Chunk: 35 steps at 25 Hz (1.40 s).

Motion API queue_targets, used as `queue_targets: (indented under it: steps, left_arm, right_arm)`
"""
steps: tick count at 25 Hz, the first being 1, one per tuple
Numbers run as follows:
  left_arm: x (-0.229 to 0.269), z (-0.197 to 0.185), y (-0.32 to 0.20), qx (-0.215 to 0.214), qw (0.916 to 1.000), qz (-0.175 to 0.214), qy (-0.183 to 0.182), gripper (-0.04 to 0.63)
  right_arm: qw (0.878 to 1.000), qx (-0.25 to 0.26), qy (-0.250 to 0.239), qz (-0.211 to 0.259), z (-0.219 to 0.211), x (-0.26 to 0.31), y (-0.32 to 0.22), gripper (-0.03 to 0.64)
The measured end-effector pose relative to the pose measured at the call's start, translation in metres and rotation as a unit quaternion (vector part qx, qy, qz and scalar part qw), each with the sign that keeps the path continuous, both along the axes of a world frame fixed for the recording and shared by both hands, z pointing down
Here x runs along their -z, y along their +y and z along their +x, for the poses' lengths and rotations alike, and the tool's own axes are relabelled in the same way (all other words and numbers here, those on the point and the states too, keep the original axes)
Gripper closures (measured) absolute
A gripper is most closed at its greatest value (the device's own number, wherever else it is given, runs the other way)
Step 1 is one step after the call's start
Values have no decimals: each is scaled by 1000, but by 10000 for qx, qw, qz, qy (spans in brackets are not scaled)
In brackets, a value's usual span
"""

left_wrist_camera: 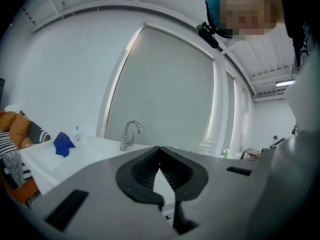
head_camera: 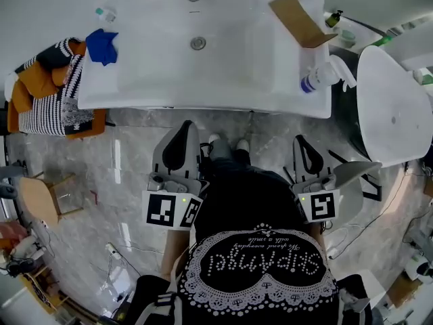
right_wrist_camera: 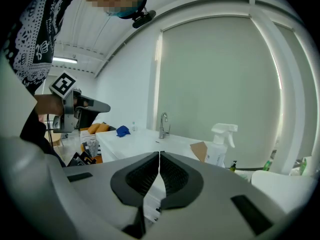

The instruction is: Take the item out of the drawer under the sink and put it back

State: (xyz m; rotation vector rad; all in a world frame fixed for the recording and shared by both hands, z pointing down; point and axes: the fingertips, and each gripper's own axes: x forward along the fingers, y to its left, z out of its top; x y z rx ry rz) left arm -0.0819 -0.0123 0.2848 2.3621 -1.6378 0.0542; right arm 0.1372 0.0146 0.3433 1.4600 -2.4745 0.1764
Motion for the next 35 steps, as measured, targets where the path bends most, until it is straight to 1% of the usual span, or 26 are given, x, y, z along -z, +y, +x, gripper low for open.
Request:
queue_targets:
  steps: [5,8,11,15,18,28,35]
  left_arm:
    - [7,15,-5,-204,9997,92,47,591]
    - [3,18,-3,-310,9995,19,-15,591]
    - [-1,19,-2,-326,9994,-57,-35,591]
    - [-2,24,3,-375,9992,-64,157,591]
    - [0,29,5,-456,9988,-24,196,591]
    - [-2,13,19,-201,9996,-19,194,591]
    - [-3,8,25,-139,9996,-83,209,591]
  right_arm:
    - [9998,-171,-26,-7,10,-2,3,597]
    - [9997,-256,-51,-26,12,-3,6,597]
    - [9997,-258,40,24,13,-4,8,597]
    - [9994,-341,9,24,14,-2,14,597]
    - [9994,-338,48,71,15,-1,17,597]
    - [9999,-69,116,108,3,-1,19,597]
    - [10000,11,95,18,-4,-2,23,597]
